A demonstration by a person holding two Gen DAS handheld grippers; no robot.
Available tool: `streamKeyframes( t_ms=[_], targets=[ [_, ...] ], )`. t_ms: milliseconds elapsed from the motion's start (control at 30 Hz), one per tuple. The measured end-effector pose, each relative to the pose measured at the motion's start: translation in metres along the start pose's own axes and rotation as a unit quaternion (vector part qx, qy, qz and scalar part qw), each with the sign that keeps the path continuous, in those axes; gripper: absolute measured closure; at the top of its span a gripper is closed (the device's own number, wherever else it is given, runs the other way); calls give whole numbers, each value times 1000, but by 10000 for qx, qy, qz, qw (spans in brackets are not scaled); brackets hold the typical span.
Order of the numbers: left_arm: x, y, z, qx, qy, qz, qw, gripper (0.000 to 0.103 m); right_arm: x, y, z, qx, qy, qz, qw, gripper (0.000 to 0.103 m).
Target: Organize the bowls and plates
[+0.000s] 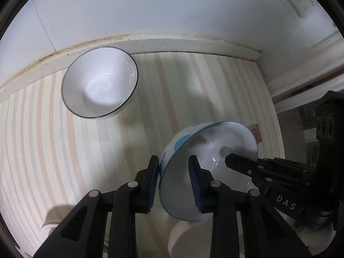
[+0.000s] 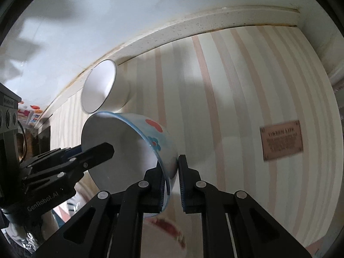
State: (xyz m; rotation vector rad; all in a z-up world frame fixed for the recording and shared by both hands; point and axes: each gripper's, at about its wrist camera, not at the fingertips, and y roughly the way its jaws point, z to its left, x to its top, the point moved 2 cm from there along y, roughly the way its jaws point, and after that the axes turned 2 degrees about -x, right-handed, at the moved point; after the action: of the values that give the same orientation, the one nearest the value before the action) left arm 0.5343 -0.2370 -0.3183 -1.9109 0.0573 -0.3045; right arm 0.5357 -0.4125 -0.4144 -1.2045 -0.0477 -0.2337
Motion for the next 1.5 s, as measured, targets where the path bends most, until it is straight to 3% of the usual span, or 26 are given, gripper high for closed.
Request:
streamKeyframes(
  t_ms=[167,333,667,900,1500],
  targets=[
    [-17,-31,-18,39,202,-53,9998,77,-28,-35,0,210,78,26,9997,90],
    [-44,-45,-26,-136,214,188,9995,77,-72,-58,1,246,57,180,9995,90],
    [-86,-11,-30,-4,321,787,9964,77,-127,-34,-16,174,311,708,9969,90],
    [-94,6,-31,171,438,996,9939,77,-132,-21,-24,81,432,815,9957,90],
    [-108,23,-40,689,739,1109,9887,77,-120,-20,-8,-434,118,938,9946,90]
  ],
)
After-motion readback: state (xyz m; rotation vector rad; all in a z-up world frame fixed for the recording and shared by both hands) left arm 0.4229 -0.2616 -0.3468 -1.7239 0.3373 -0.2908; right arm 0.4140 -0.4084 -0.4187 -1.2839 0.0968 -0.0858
